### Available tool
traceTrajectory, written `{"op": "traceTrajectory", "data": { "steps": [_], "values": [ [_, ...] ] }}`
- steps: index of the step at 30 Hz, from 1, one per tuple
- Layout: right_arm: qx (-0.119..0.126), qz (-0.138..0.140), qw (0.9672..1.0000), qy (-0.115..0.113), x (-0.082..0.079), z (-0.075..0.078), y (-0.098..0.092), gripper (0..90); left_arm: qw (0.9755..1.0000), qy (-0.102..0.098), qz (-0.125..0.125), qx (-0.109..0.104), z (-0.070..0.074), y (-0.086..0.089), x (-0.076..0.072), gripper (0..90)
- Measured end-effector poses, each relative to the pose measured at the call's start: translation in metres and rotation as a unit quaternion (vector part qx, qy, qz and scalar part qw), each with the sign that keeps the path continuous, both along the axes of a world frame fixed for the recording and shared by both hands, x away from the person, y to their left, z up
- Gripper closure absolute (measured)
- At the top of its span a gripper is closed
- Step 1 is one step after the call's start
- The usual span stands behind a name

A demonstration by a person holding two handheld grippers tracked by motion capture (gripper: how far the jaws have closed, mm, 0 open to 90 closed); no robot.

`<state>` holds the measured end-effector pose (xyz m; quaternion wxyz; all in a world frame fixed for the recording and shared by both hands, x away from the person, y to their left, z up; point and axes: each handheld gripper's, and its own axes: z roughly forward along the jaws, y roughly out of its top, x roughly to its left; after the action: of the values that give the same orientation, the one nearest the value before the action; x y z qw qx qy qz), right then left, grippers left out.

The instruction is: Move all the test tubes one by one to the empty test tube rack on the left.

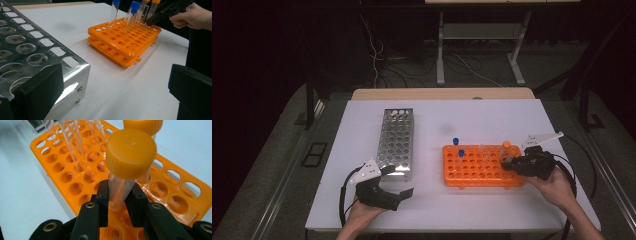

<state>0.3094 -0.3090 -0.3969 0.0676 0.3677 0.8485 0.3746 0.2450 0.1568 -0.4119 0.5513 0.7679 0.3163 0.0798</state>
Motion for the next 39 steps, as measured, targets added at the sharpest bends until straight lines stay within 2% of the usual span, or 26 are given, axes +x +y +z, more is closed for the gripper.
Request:
{"op": "traceTrajectory", "data": {
  "steps": [5,10,13,20,22,25,27,29,30,31,39],
  "values": [
    [-0.006,0.005,0.9999,-0.008,-0.001,0.003,0.001,73.5,1.0000,0.001,0.000,0.003,0.001,-0.001,0.000,0.0],
    [-0.019,0.010,0.9995,-0.025,-0.004,0.016,0.004,73.7,1.0000,0.001,-0.001,0.003,0.004,-0.001,0.000,0.0],
    [-0.024,0.012,0.9993,-0.027,-0.004,0.021,0.005,73.7,1.0000,0.002,-0.003,0.005,0.005,-0.001,0.000,0.0],
    [-0.038,0.029,0.9983,-0.035,-0.005,0.043,0.011,73.8,0.9999,0.005,-0.013,0.009,0.015,0.000,0.004,0.0],
    [-0.046,0.037,0.9976,-0.035,-0.004,0.055,0.015,73.8,0.9998,0.008,-0.017,0.010,0.017,-0.001,0.006,0.0],
    [-0.047,0.044,0.9972,-0.036,-0.003,0.063,0.018,73.8,0.9993,0.013,-0.030,0.017,0.021,-0.004,0.008,0.0],
    [-0.046,0.053,0.9968,-0.037,-0.002,0.075,0.022,73.8,0.9989,0.015,-0.038,0.024,0.024,-0.005,0.010,0.0],
    [-0.048,0.056,0.9966,-0.037,-0.001,0.079,0.023,73.8,0.9987,0.018,-0.042,0.022,0.027,-0.006,0.012,0.0],
    [-0.049,0.061,0.9962,-0.037,0.002,0.087,0.025,73.8,0.9986,0.018,-0.045,0.022,0.028,-0.005,0.014,0.0],
    [-0.046,0.064,0.9962,-0.037,0.004,0.090,0.027,73.8,0.9986,0.020,-0.046,0.019,0.029,-0.006,0.015,0.0],
    [-0.046,0.089,0.9941,-0.040,0.014,0.113,0.045,73.8,0.9979,0.018,-0.051,0.036,0.042,-0.007,0.024,0.0]
  ]
}}
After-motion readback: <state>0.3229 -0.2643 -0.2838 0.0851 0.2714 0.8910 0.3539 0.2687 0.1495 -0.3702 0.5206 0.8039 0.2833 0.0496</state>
